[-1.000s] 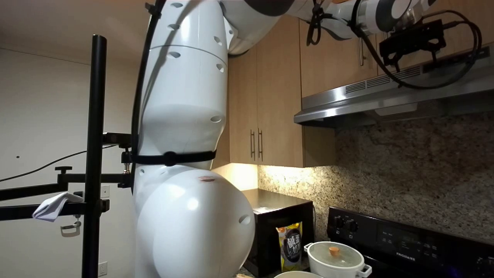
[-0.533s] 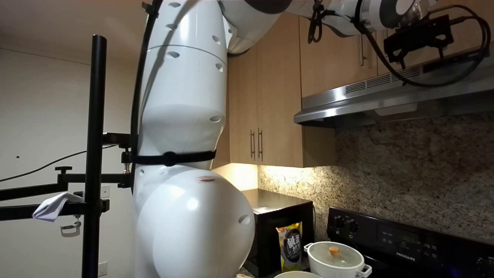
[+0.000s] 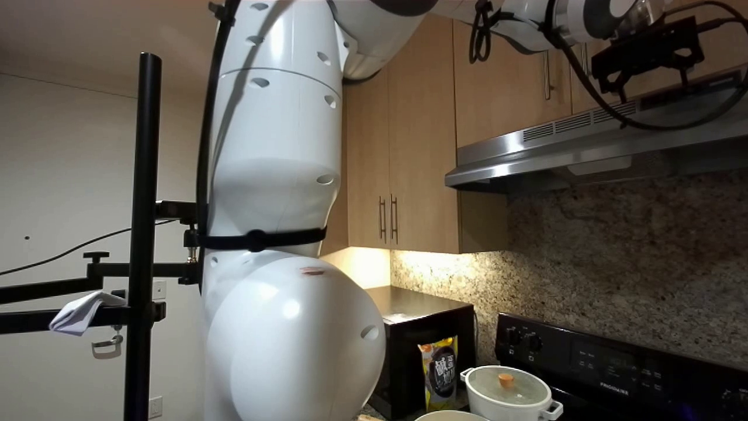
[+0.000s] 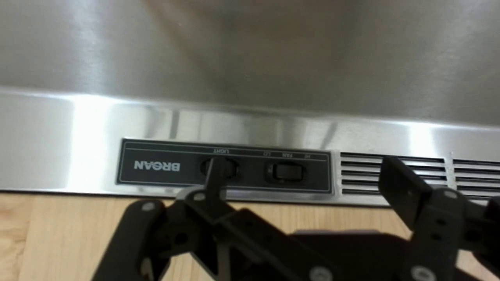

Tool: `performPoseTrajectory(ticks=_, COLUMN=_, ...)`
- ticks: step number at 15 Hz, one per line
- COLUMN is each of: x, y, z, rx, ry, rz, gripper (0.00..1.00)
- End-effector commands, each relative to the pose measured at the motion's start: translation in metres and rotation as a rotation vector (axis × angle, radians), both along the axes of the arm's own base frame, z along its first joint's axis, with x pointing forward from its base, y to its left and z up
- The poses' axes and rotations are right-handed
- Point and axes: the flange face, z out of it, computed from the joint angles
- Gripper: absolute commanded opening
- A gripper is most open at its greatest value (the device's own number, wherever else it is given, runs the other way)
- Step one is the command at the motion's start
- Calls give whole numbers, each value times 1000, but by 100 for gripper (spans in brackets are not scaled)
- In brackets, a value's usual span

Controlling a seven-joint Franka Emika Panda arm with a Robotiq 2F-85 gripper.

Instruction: Turn on the light on top of the stove

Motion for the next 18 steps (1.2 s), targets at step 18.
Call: performPoseTrajectory(ticks=18, x=-2, y=-21, z=-20, rx=1, ry=43, rz=-16, gripper=100)
